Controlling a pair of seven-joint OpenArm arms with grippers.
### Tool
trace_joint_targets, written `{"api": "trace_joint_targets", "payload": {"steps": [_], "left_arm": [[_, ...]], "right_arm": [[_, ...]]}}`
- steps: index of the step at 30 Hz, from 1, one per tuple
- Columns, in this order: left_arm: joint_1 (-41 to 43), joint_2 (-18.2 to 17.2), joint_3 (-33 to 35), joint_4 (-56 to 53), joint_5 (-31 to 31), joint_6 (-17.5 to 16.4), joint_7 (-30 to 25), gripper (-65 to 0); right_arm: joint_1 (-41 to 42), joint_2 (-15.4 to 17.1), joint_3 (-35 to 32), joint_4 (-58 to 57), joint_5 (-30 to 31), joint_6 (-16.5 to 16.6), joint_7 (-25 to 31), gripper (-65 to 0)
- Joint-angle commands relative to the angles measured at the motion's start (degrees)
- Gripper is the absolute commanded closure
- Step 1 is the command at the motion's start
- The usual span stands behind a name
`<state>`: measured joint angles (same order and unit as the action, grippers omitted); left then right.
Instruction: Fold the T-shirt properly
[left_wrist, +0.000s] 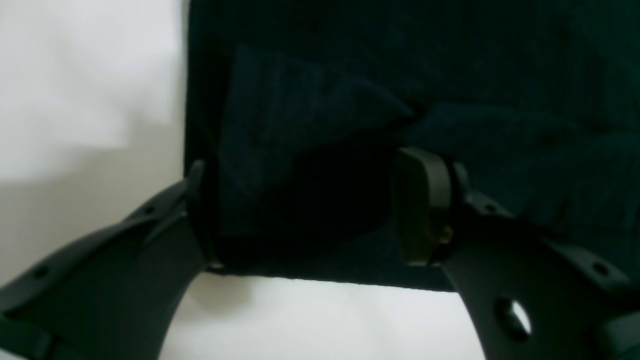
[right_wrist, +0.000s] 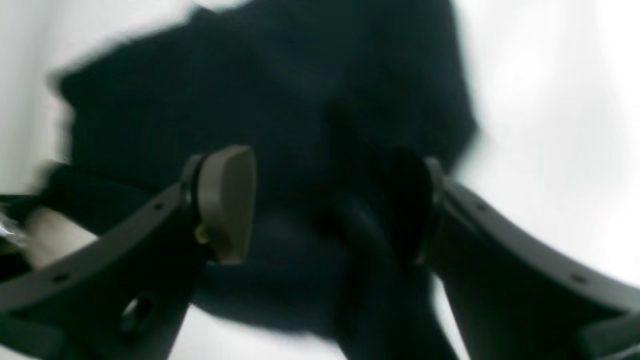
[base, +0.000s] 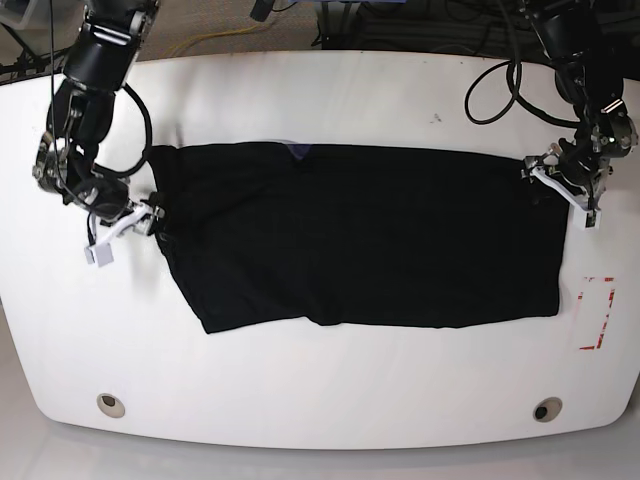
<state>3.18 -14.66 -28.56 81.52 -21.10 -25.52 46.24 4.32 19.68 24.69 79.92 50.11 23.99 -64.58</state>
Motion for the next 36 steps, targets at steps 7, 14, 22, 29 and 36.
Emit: {"api": "trace_joint_targets", "payload": {"steps": [7, 14, 22, 29, 36], "left_arm": [[-1.20, -0.86, -3.93, 3.63, -1.09, -4.50, -0.74, -41.5], [-1.99, -0.86, -4.19, 3.63, -1.09, -7.32, -1.97, -41.5], [-0.41, -3.06, -2.17, 0.90, -0.48, -7.23, -11.82, -41.8], [0.47, -7.54, 3.81, -5.16, -0.48, -6.09, -16.83, -41.7], [2.49, -8.77, 3.90, -7.98, -0.57, -4.68, -18.15, -41.5]], "right_arm": [[-12.36, 4.45, 0.68, 13.05, -1.27, -1.09, 0.88, -40.9], [-16.67, 0.49, 0.68, 16.12, -15.78, -0.30, 4.58, -40.9], [-14.91, -5.66, 0.59, 16.04, -28.88, 5.24, 7.83, -40.7], [-12.54, -7.86, 0.68, 12.34, -33.71, 7.79, 8.18, -21.1], [-12.10, -7.86, 0.68, 11.20, -33.62, 8.32, 8.18, -11.6]]}}
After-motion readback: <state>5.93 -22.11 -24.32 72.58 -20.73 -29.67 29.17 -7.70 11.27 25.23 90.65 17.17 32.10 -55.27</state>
